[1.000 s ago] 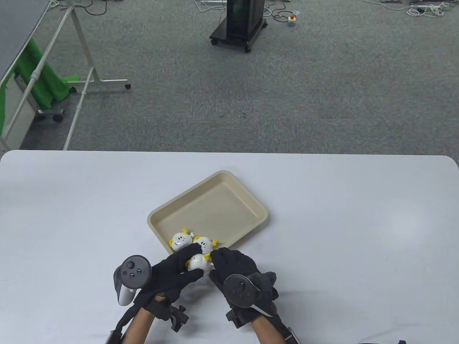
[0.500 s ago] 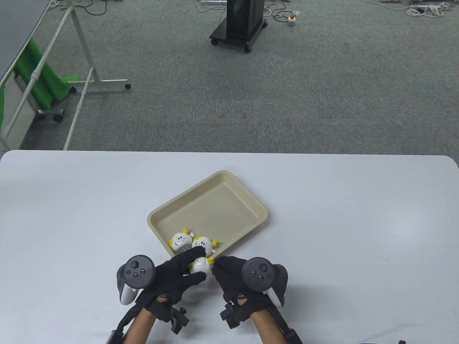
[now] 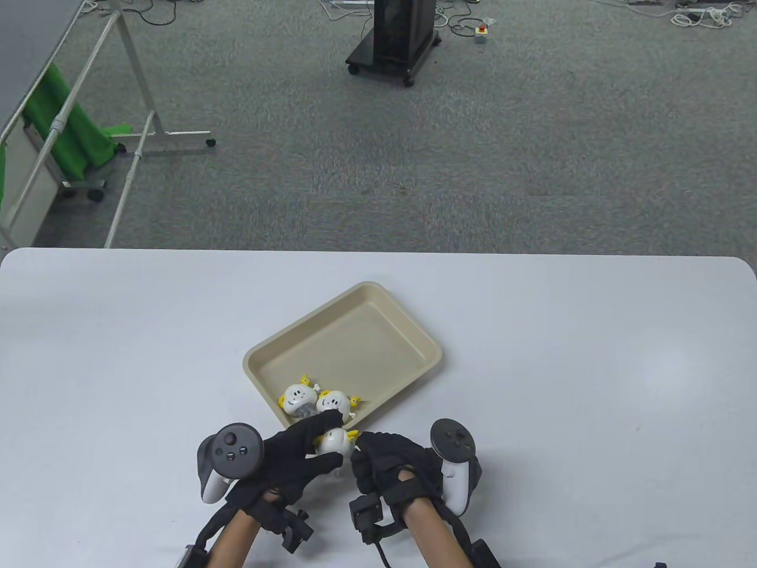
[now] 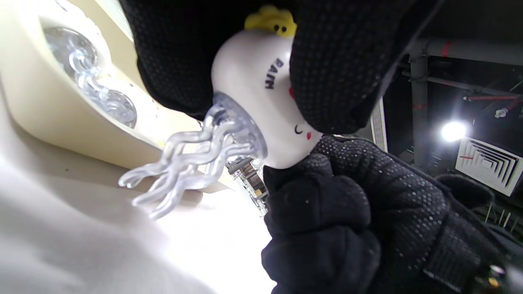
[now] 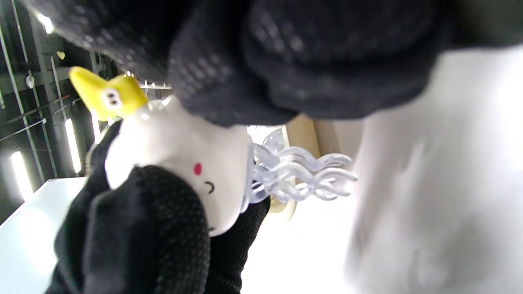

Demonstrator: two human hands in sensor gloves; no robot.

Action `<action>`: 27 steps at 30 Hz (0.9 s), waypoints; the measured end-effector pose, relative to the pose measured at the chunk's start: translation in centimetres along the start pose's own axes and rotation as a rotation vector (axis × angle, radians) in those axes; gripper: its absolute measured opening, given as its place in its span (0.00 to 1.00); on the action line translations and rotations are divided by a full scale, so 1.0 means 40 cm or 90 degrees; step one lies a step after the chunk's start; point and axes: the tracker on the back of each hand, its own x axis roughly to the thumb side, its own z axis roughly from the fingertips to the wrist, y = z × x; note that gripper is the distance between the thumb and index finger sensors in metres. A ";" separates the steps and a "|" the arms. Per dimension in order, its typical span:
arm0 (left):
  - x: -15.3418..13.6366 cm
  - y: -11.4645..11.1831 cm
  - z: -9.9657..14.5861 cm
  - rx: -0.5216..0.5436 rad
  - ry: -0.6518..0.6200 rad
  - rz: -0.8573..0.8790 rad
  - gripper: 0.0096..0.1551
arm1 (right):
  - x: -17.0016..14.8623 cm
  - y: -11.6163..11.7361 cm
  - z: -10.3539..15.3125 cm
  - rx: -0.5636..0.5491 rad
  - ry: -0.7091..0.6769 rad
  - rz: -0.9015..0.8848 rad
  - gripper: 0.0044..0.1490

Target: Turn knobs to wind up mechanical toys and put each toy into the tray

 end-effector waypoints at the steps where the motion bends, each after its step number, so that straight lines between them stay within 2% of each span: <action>1: -0.003 0.002 0.001 0.004 0.003 -0.004 0.43 | 0.007 -0.002 -0.001 0.013 -0.020 0.024 0.26; 3: -0.006 0.006 0.002 0.016 0.010 0.003 0.44 | 0.023 -0.004 0.004 0.009 -0.067 0.083 0.27; 7: -0.013 0.017 0.005 0.035 0.019 0.030 0.44 | 0.076 -0.001 0.040 -0.100 -0.253 0.209 0.38; 9: -0.017 0.024 0.006 0.043 0.022 0.042 0.43 | 0.107 0.012 0.065 -0.100 -0.359 0.359 0.41; 11: -0.019 0.029 0.007 0.050 0.024 0.050 0.43 | 0.118 0.032 0.090 -0.122 -0.386 0.463 0.44; 17: -0.021 0.034 0.009 0.055 0.024 0.064 0.44 | 0.117 0.089 0.117 -0.153 -0.481 0.649 0.46; 20: -0.020 0.033 0.009 0.055 0.024 0.068 0.44 | 0.113 0.112 0.125 -0.159 -0.502 0.705 0.46; 27: -0.020 0.032 0.010 0.052 0.026 0.077 0.43 | 0.113 0.132 0.138 -0.236 -0.539 0.765 0.40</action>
